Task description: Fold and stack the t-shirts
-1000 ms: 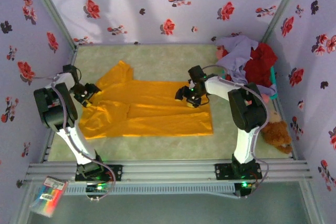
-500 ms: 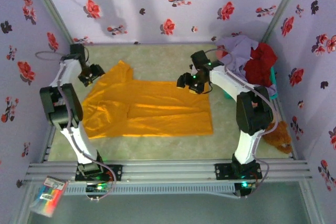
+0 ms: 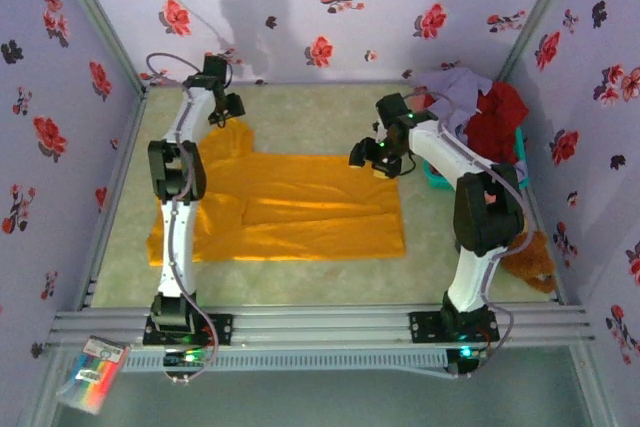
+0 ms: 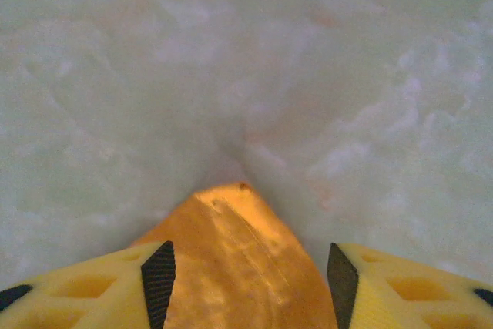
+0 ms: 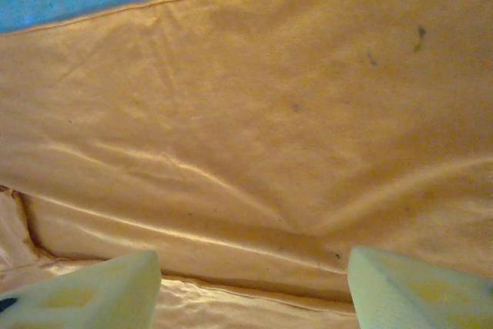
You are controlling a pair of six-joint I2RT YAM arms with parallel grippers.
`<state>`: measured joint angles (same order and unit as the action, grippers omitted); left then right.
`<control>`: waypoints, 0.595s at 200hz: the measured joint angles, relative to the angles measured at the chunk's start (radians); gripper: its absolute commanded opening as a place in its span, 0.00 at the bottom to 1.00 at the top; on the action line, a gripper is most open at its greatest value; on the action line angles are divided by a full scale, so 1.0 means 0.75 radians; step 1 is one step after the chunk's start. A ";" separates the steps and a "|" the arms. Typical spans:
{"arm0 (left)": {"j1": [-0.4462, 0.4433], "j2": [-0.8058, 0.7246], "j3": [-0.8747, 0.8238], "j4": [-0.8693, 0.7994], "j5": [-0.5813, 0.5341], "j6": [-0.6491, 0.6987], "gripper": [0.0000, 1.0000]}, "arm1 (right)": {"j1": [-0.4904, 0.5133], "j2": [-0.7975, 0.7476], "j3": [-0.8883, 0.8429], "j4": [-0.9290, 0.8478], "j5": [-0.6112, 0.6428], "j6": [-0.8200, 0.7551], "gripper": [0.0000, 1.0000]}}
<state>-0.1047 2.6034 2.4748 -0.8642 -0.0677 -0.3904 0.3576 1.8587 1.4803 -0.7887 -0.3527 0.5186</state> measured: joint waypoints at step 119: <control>-0.033 0.126 0.219 -0.165 -0.153 0.253 0.62 | -0.064 -0.031 -0.007 -0.032 -0.003 -0.019 0.67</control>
<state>-0.1291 2.6976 2.6392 -0.9878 -0.1825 -0.2005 0.3099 1.8355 1.4754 -0.8124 -0.3550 0.5041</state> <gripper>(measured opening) 0.620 0.667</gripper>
